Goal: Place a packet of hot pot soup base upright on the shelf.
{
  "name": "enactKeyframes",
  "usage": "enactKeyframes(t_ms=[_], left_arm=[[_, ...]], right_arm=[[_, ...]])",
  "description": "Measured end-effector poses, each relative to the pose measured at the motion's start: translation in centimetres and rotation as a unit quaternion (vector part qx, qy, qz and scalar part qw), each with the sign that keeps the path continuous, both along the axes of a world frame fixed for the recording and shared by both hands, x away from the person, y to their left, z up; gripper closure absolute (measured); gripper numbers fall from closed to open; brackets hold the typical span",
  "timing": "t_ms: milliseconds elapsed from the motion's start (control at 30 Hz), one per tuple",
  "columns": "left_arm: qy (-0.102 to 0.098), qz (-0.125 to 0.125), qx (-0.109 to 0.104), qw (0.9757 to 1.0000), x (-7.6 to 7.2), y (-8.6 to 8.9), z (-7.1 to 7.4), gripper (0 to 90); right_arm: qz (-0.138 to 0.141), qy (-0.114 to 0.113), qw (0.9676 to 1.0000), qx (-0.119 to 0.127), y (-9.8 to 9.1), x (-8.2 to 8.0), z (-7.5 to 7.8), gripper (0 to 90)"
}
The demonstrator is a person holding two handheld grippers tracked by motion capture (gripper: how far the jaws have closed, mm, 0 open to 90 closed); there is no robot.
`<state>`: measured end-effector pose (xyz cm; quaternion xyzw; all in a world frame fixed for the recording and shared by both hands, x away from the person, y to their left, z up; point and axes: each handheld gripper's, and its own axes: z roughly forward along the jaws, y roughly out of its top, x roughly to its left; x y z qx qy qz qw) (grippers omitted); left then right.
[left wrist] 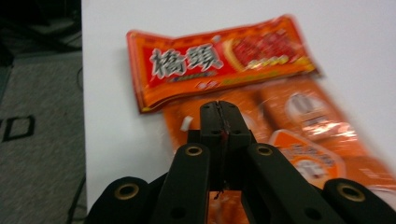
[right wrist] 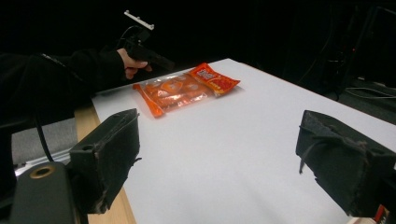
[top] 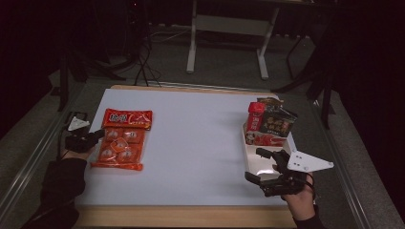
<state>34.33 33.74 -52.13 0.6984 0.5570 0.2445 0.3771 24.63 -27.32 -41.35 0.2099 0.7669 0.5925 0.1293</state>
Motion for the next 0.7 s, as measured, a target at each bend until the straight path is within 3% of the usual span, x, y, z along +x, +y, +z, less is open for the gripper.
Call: enactKeyframes(t_ms=[267, 533, 600, 700], left_arm=[[0.044, 0.008, 0.011, 0.9989, 1.9, 0.2, -1.4, 90.0], [0.052, 0.02, 0.031, 0.998, 2.3, -0.3, -1.8, 90.0], [0.052, 0.017, 0.045, 0.9975, 2.3, -0.6, -1.8, 90.0], [0.054, 0.009, 0.047, 0.9974, 2.3, -1.1, -1.6, 90.0]], right_arm=[[0.003, 0.008, 0.9999, 0.009, -0.1, 0.1, 0.1, 13.4], [0.003, 0.011, 0.9999, 0.008, -0.1, 0.2, -0.1, 13.5], [0.003, 0.011, 0.9999, 0.008, -0.1, 0.2, -0.1, 13.5], [0.004, 0.012, 0.9999, 0.01, -0.1, 0.2, 0.0, 13.6]])
